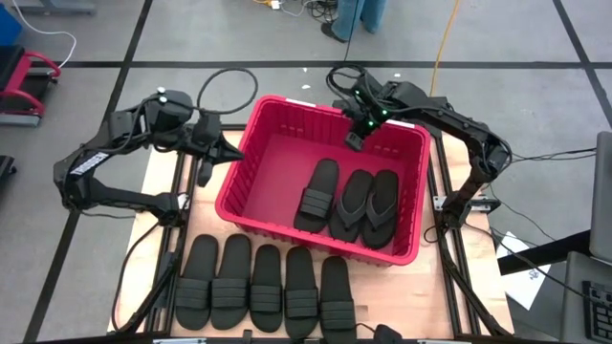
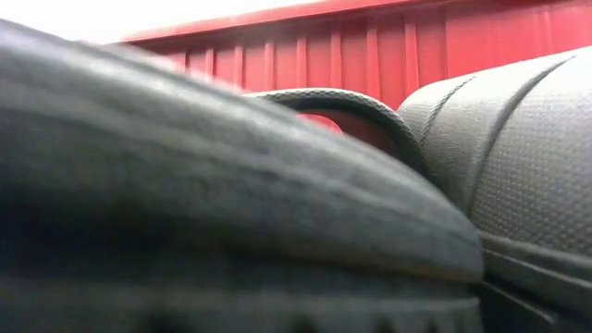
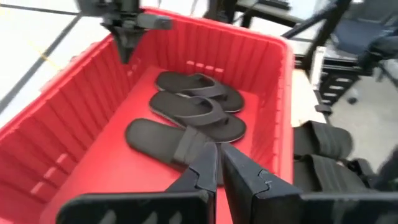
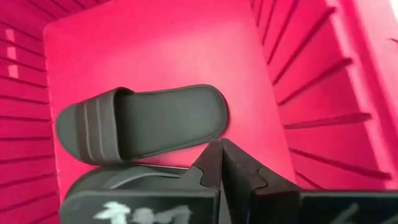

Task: Pick and place slides into bin
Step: Adjust the red bin

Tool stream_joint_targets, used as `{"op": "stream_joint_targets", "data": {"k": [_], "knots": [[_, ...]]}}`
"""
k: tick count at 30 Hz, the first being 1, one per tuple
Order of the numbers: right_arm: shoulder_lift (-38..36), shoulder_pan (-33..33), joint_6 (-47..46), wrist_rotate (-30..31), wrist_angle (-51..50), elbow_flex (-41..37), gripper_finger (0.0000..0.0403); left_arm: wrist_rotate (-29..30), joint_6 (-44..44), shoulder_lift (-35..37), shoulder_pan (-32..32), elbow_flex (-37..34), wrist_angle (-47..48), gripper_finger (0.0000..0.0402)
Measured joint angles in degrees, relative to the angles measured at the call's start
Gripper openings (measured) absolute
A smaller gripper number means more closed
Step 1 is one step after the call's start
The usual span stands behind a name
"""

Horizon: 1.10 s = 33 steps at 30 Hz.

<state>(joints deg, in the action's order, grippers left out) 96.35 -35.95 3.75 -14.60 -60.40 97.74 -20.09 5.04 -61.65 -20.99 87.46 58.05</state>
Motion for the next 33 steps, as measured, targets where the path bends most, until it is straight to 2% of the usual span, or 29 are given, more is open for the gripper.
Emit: {"op": "stream_joint_targets", "data": {"k": [2,7,12,20,24,31,33], "knots": [[-0.06,-0.42,-0.19,0.93,-1.39,-0.95,0.0000,-1.06,0.21,-0.09,-0.52,0.02,0.00,0.0019],[-0.60,-0.50,-2.13,2.17,-12.65,-3.66,0.0000,-1.37,0.26,-0.20,-2.10,0.02,0.38,0.0019],[-4.30,0.01,-5.72,11.04,-17.83,-7.49,0.0000,-3.25,0.52,-0.19,-3.04,0.02,0.41,0.0019],[-8.47,-2.22,-8.92,12.56,-27.69,-9.25,0.0000,-4.47,1.79,-0.17,-3.89,0.02,0.39,0.0019],[-8.45,-3.89,-6.32,19.14,-29.69,-9.27,0.0000,-4.49,2.13,-0.17,-3.87,0.02,0.41,0.0019],[-8.43,-12.25,1.32,21.22,-28.92,-9.27,0.0000,-4.49,1.40,-0.17,-3.87,0.02,0.41,0.0019],[-8.45,-14.49,3.47,23.61,-27.71,-9.27,0.0000,-4.49,0.92,-0.17,-3.85,0.02,0.41,0.0019]]}}
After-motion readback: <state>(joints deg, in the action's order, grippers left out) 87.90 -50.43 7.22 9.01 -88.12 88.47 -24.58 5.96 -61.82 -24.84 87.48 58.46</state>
